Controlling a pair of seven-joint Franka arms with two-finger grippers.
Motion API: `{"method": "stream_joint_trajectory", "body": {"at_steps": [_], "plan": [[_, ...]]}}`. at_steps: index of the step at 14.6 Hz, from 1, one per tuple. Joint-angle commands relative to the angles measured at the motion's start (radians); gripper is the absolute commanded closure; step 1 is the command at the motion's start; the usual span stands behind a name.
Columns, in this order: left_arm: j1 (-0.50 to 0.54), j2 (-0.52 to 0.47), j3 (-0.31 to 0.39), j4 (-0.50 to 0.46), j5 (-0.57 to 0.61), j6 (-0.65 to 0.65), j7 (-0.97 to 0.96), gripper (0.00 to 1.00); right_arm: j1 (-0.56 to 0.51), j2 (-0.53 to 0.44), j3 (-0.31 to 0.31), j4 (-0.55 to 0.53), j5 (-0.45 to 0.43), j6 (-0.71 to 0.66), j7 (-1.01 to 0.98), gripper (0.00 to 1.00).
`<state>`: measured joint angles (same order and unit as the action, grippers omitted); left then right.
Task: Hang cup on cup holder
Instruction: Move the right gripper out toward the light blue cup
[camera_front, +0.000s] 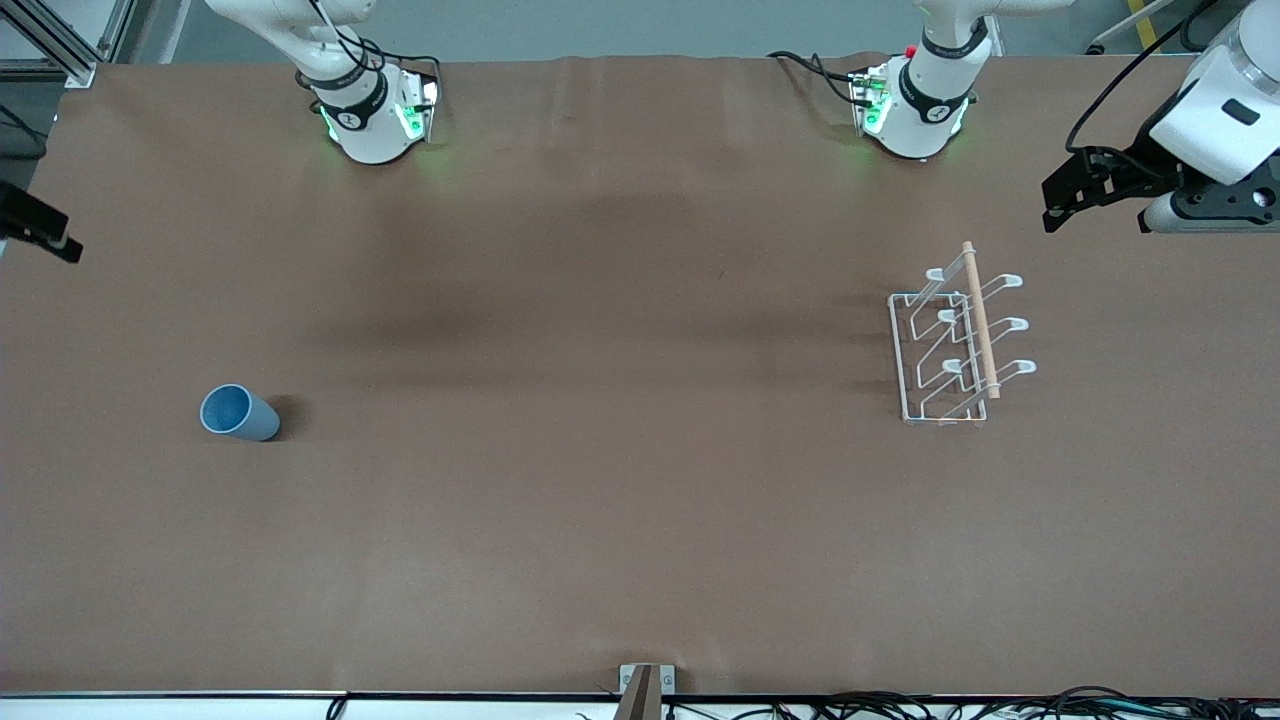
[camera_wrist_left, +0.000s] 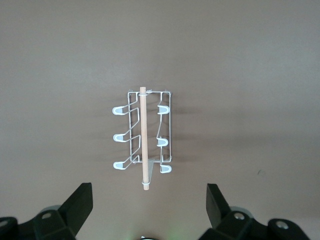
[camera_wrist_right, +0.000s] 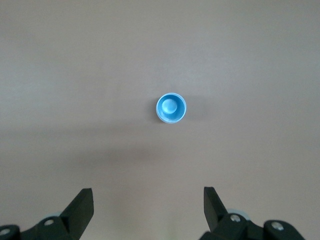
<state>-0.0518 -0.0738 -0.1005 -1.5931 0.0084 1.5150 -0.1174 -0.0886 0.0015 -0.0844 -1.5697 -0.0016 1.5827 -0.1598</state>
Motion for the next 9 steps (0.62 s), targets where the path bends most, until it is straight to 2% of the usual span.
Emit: {"method": "stream_joint_trajectory", "body": {"at_steps": [1,4,9], "plan": [[0.001,0.029,-0.001,0.045,0.005,-0.015,0.013,0.00,-0.074,-0.003,0.006,-0.143,0.014,0.130,-0.096,0.04],[-0.003,0.037,-0.001,0.045,0.005,-0.013,0.012,0.00,-0.125,0.040,0.006,-0.232,0.015,0.253,-0.191,0.06],[-0.014,0.040,-0.002,0.045,0.004,-0.012,-0.004,0.00,-0.129,0.147,0.008,-0.323,0.015,0.439,-0.196,0.08]]}}
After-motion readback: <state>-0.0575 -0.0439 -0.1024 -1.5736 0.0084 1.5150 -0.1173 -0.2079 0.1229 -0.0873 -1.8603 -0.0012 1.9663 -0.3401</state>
